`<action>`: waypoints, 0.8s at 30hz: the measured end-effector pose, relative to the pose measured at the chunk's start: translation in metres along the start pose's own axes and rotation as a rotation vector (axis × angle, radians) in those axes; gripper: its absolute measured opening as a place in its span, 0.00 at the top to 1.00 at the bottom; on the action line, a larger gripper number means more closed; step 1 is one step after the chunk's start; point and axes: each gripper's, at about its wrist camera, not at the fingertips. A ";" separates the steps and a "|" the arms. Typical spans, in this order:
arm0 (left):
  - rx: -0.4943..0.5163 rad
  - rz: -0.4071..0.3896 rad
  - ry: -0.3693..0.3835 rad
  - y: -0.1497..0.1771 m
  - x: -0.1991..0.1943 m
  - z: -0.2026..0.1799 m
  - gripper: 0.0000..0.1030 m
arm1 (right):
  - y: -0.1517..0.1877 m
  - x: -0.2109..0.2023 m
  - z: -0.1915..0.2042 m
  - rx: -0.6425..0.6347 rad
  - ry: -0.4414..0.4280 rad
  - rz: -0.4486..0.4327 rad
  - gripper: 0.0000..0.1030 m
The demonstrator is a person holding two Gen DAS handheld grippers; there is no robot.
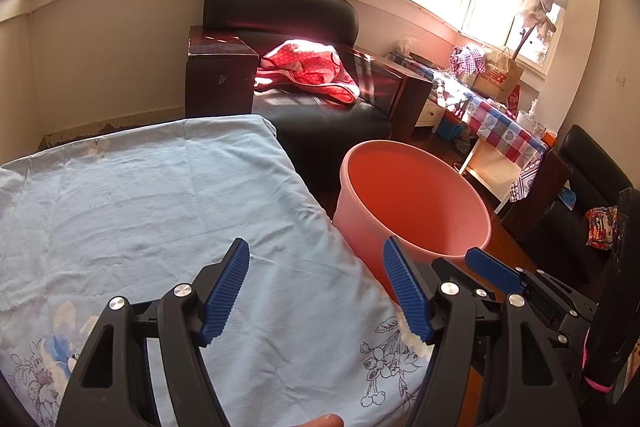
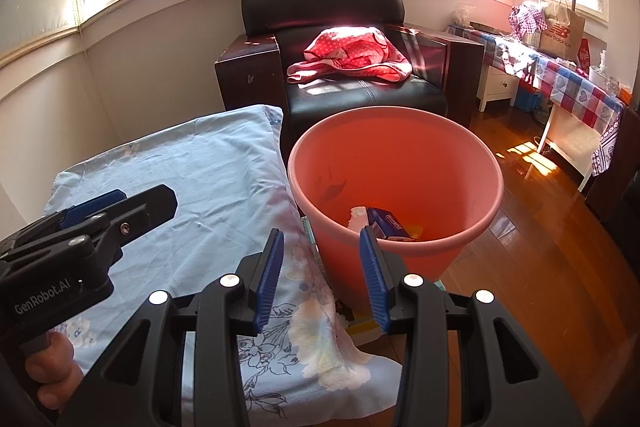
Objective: Collect trash
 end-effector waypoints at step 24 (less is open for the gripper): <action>0.003 -0.001 0.001 0.001 -0.001 0.000 0.34 | 0.000 0.001 0.000 0.001 -0.002 0.004 0.61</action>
Point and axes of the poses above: each gripper's, at about its wrist camera, not at the fingertips, and x roughly the way its jaws point, z to its left, y to its underside, and after that the axes turned 8 degrees about -x, right-handed
